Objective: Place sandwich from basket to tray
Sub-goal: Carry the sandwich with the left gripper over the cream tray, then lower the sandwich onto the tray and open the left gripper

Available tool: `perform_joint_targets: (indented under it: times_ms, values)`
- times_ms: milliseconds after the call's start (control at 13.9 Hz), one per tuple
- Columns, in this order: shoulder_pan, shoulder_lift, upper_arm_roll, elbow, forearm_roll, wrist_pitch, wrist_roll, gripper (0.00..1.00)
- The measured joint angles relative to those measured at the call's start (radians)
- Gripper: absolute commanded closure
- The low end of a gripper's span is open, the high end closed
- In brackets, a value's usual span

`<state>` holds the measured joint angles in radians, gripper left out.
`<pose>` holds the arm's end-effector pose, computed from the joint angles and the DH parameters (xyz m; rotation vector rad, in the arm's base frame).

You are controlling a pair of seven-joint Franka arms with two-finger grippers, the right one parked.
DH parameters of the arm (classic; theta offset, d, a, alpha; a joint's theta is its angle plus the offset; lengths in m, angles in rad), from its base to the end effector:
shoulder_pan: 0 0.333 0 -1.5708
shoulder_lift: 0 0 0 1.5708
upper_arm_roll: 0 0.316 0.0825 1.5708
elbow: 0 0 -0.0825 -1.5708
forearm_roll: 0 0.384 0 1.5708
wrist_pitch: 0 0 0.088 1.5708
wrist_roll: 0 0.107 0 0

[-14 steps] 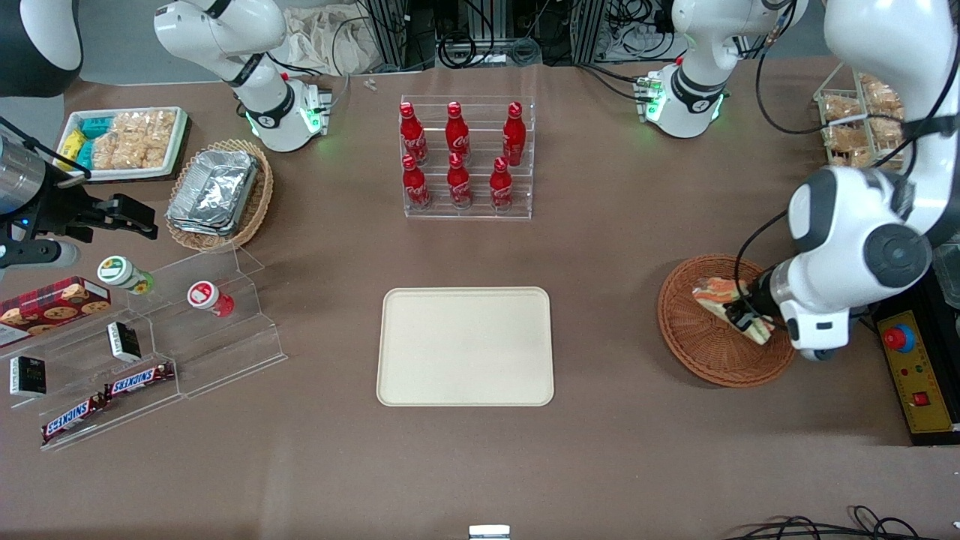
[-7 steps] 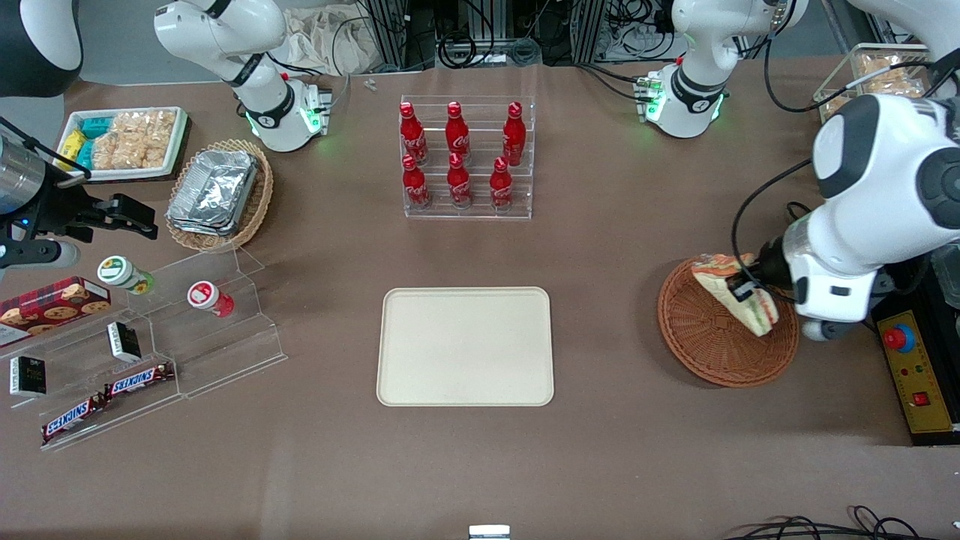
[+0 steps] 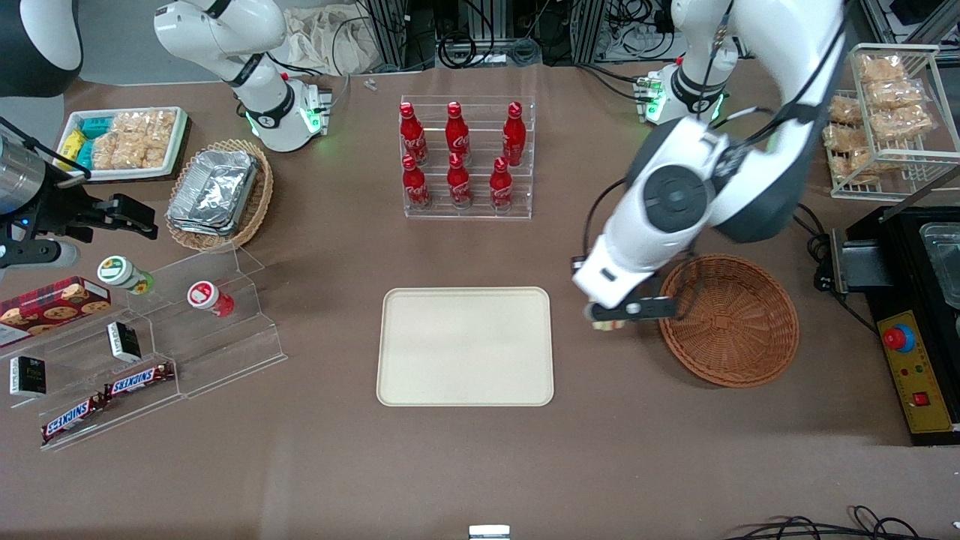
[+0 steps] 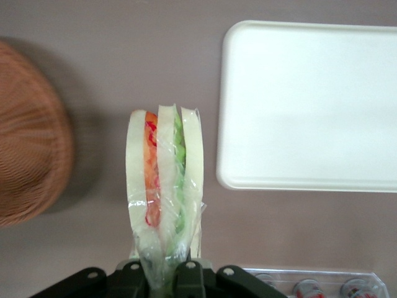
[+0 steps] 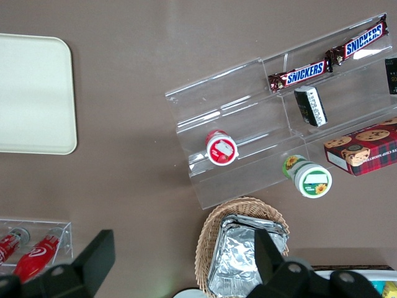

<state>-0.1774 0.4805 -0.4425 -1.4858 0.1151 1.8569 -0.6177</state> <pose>0.5830 -0.3481 0.4118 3.0996 -0.0008 -0.1618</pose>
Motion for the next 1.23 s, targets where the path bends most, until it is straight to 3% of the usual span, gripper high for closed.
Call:
perform_joint_targets:
  times_ms: [289,577,938,1010,1082,1155,1227]
  values:
    - [-0.083,0.210,0.001,0.089,0.098,0.066,0.009,1.00]
    - [-0.119,0.351,0.001,0.206,0.111,0.103,0.017,1.00]
    - [-0.123,0.414,0.002,0.236,0.114,0.192,0.019,1.00]
    - [-0.123,0.423,0.002,0.236,0.114,0.199,0.019,0.82]
    - [-0.123,0.431,0.002,0.236,0.114,0.201,0.018,0.38]
    - [-0.123,0.436,0.003,0.236,0.114,0.202,0.011,0.01]
    - [-0.123,0.437,0.003,0.237,0.114,0.202,-0.012,0.01]
